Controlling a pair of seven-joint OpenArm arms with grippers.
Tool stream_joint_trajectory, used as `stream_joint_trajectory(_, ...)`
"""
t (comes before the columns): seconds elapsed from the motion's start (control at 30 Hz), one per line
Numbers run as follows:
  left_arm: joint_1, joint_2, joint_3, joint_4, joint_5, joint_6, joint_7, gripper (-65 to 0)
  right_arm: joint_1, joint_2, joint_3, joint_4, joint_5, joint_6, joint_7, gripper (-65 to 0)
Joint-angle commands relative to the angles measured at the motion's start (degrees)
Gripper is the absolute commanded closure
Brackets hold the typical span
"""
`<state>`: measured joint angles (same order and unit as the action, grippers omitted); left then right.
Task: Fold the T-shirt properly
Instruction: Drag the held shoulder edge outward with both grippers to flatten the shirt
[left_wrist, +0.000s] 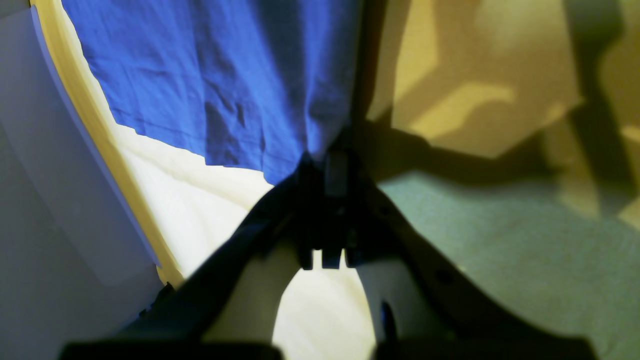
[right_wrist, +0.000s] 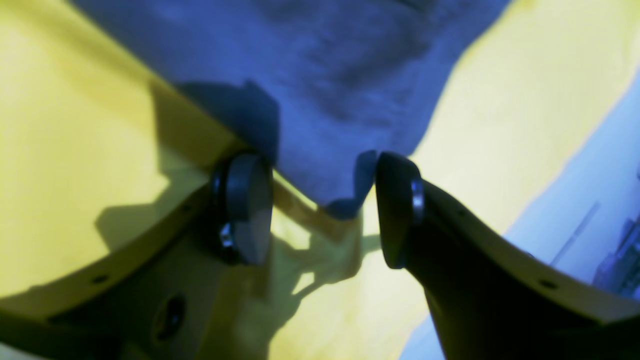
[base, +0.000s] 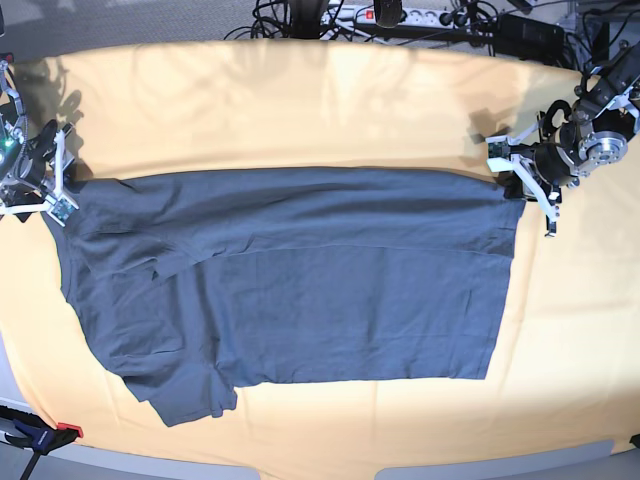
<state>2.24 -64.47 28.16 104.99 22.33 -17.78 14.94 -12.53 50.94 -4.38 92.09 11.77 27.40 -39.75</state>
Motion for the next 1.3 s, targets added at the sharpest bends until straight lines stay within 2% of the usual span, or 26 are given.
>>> stream_joint_trajectory(0.0, -0.5, -1.4, -0.5, 0.5, 0.1, 0.9, 0.1, 0.0, 0.3, 1.3, 0.6, -0.5, -1.8, -0.8, 0.2, -34.2)
stream_joint_trajectory(0.07, -0.5, -1.4, -0.5, 0.5, 0.1, 0.9, 0.1, 0.0, 0.3, 1.3, 0.6, -1.1, -1.3, -0.8, 2.0, -33.8)
stream_joint_trajectory(0.1, -0.5, -1.4, -0.5, 0.5, 0.1, 0.9, 0.1, 0.0, 0.3, 1.3, 0.6, -1.3, -1.4, -0.9, 2.5, -30.9)
stream_joint_trajectory(0.17, -0.5, -1.4, -0.5, 0.5, 0.1, 0.9, 0.1, 0.0, 0.3, 1.3, 0.6, -1.3, -1.4, -1.7, 2.7, -19.6)
stream_joint_trajectory(0.23, -0.5, -1.4, -0.5, 0.5, 0.1, 0.9, 0.1, 0.0, 0.3, 1.3, 0.6, -1.2, -1.4, -3.4, 2.7, -2.2)
stream_joint_trajectory(0.27, -0.5, -1.4, -0.5, 0.5, 0.1, 0.9, 0.1, 0.0, 0.3, 1.3, 0.6, -1.2, -1.4, -4.6, 2.6, 0.0)
stream_joint_trajectory(0.37, -0.5, -1.8, -0.5, 0.5, 0.2, 1.0, 0.1, 0.0, 0.6, 1.3, 0.6, -1.1, -1.4, -7.6, 1.9, 0.0)
stream_joint_trajectory(0.5, -1.2, -4.0, -0.5, 0.9, 0.2, 3.3, 0.0, 0.0, 1.6, 1.5, 0.6, -0.5, -1.1, -7.9, -0.7, 0.0)
stream_joint_trajectory(0.57, -2.0, -5.4, -0.5, 1.5, 0.1, 3.5, 0.0, 0.0, 1.6, 2.0, 0.6, 0.6, -0.8, -6.5, -2.0, 0.0)
stream_joint_trajectory(0.67, -2.3, -8.0, -0.5, 3.3, -1.1, 3.4, -0.2, 0.0, 1.6, 3.5, 0.6, 3.2, 6.0, -3.6, -5.4, 0.0)
stream_joint_trajectory(0.87, -2.3, -12.2, -0.5, 7.4, -7.4, -4.1, -0.2, 0.0, 1.6, 7.9, 0.6, 7.8, 14.8, -0.1, -11.1, 0.0)
stream_joint_trajectory(1.0, -2.2, -13.9, -0.5, 8.9, -10.5, -8.7, -0.2, 0.0, 0.9, 9.6, 0.6, 8.0, 21.2, 3.0, -15.1, 0.0)
stream_joint_trajectory(1.27, -2.3, -16.0, -0.5, 9.6, -14.1, -15.2, -0.7, 0.0, -5.1, 11.4, 0.7, 8.0, 23.4, 3.8, -17.3, 0.0)
